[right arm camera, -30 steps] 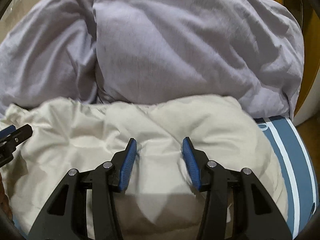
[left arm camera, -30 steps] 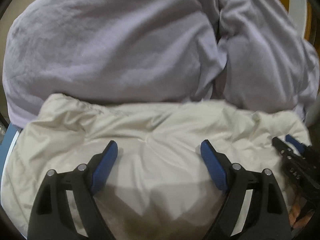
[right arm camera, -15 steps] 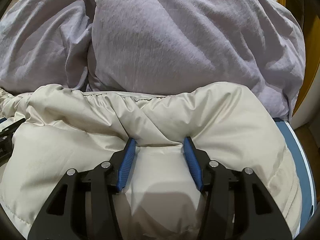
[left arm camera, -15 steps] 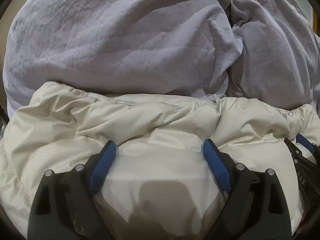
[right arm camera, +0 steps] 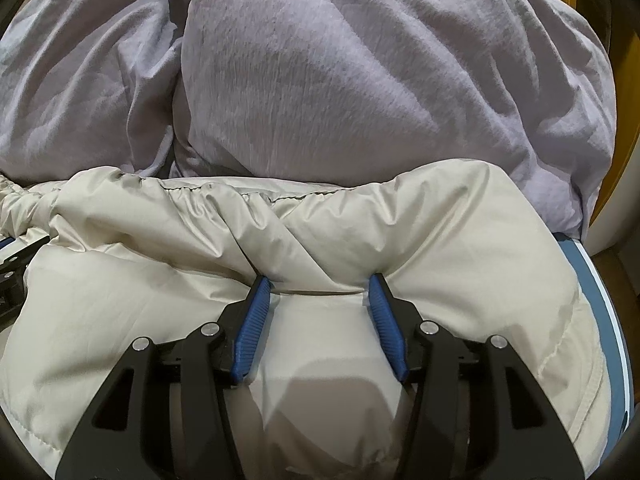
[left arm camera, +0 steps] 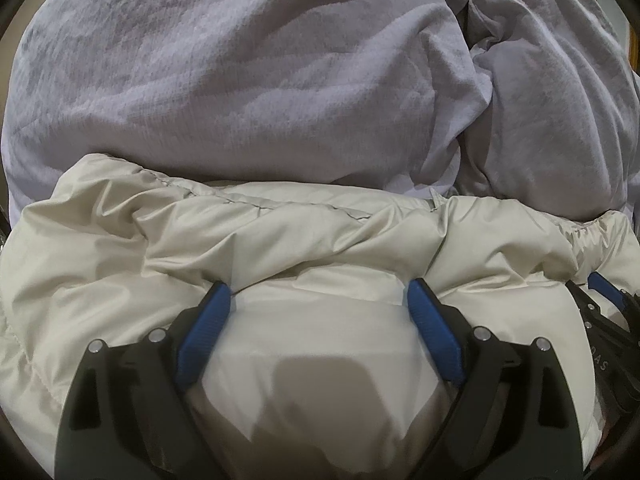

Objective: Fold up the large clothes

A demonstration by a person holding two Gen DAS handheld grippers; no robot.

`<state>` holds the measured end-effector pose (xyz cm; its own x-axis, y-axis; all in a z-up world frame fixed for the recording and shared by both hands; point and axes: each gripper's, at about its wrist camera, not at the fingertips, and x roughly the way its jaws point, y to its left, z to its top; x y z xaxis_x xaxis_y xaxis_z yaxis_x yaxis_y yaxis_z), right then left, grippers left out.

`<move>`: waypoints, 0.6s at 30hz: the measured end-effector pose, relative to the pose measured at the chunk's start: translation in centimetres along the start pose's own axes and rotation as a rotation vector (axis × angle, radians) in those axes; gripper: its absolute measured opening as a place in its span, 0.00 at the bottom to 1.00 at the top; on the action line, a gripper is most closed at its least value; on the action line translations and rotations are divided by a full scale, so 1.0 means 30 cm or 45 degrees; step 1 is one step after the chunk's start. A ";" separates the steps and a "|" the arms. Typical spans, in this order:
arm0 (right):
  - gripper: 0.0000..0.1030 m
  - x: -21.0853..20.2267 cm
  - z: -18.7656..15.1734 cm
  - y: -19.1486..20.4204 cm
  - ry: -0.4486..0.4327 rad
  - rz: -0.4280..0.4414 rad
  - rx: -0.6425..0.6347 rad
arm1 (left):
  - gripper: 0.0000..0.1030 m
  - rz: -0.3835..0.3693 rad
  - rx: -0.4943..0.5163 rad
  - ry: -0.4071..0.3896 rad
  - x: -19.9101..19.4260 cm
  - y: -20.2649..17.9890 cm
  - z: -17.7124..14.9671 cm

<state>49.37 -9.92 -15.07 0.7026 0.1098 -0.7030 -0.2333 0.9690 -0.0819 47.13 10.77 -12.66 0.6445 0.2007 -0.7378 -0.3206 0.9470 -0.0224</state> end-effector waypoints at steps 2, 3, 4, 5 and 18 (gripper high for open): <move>0.53 -0.002 0.014 -0.005 0.032 0.014 0.004 | 0.87 -0.001 0.005 0.030 -0.009 0.005 0.012; 0.53 -0.005 0.020 -0.012 0.039 0.019 0.007 | 0.87 -0.009 0.001 0.051 -0.021 0.018 0.027; 0.53 -0.019 0.030 -0.023 0.039 0.027 0.015 | 0.87 -0.016 -0.007 0.060 -0.047 0.030 0.041; 0.53 -0.040 0.037 -0.038 0.023 0.030 0.027 | 0.87 -0.019 -0.017 0.060 -0.070 0.044 0.050; 0.56 -0.091 0.015 -0.272 -0.030 -0.116 0.217 | 0.87 0.215 -0.109 -0.012 -0.153 0.378 0.112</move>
<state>49.65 -18.04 -12.18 0.7316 0.0233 -0.6814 -0.0524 0.9984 -0.0220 42.87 21.45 -7.26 0.5831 0.3576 -0.7295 -0.4821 0.8750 0.0436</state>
